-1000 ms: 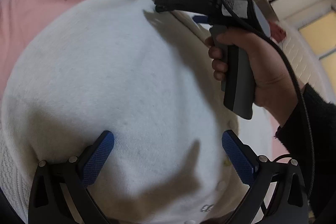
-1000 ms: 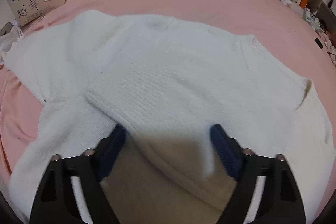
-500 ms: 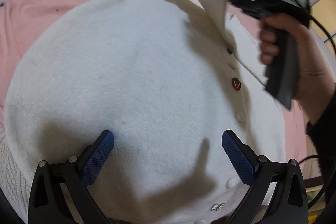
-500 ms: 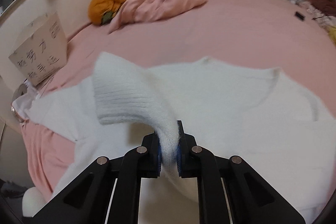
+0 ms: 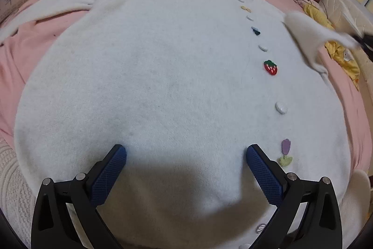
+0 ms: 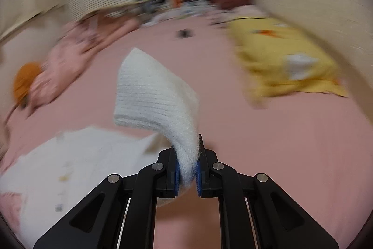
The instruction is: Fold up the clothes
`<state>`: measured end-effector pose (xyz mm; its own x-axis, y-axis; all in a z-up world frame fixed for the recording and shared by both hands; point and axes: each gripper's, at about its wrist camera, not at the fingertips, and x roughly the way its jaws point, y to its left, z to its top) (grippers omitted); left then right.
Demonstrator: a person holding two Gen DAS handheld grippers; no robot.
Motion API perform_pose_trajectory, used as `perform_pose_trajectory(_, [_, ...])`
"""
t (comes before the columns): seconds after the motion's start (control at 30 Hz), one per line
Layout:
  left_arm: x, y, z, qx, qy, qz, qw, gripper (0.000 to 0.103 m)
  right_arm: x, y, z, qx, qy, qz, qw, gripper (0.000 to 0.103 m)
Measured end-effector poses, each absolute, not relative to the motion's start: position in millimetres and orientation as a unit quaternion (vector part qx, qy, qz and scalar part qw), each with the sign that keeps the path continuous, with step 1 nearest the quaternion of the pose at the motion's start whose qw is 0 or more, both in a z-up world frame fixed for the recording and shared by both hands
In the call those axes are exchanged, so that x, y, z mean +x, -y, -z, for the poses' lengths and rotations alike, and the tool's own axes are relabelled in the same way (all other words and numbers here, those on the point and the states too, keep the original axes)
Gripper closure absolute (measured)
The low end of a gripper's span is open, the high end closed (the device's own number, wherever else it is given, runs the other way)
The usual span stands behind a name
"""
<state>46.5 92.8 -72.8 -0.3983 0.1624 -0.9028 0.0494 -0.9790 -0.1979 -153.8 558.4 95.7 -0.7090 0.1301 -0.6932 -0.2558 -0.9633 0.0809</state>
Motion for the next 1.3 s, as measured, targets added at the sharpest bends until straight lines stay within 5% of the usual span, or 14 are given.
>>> perform_pose_trajectory(0.3, [50,-85,65,-0.548,0.070,-0.834,0.011,0.000,-94,-761,-35,-0.408,-0.122,-0.857,0.291,0.092])
perform_pose_trajectory(0.53, [32,-101,73,-0.552,0.051,-0.832,-0.007,0.000,-65,-804,25,-0.432,-0.162,-0.834,0.301,0.091])
perform_pose_trajectory(0.6, [33,-102,73,-0.552,0.047,-0.832,-0.009,0.000,-59,-809,38,-0.436,-0.166,-0.832,0.301,0.083])
perform_pose_trajectory(0.73, [33,-101,73,-0.552,0.046,-0.833,-0.009,0.000,-33,-831,18,-0.419,-0.133,-0.793,0.421,0.046])
perform_pose_trajectory(0.8, [32,-101,73,-0.551,0.046,-0.833,-0.010,0.000,-19,-841,8,-0.407,-0.116,-0.769,0.479,0.046])
perform_pose_trajectory(1.07, [30,-102,74,-0.548,0.047,-0.835,-0.010,0.000,11,-677,-80,-0.317,-0.147,-0.897,0.270,0.042])
perform_pose_trajectory(1.3, [38,-105,61,-0.535,0.050,-0.843,0.002,0.000,72,-486,-50,-0.399,-0.101,-0.901,0.137,0.038])
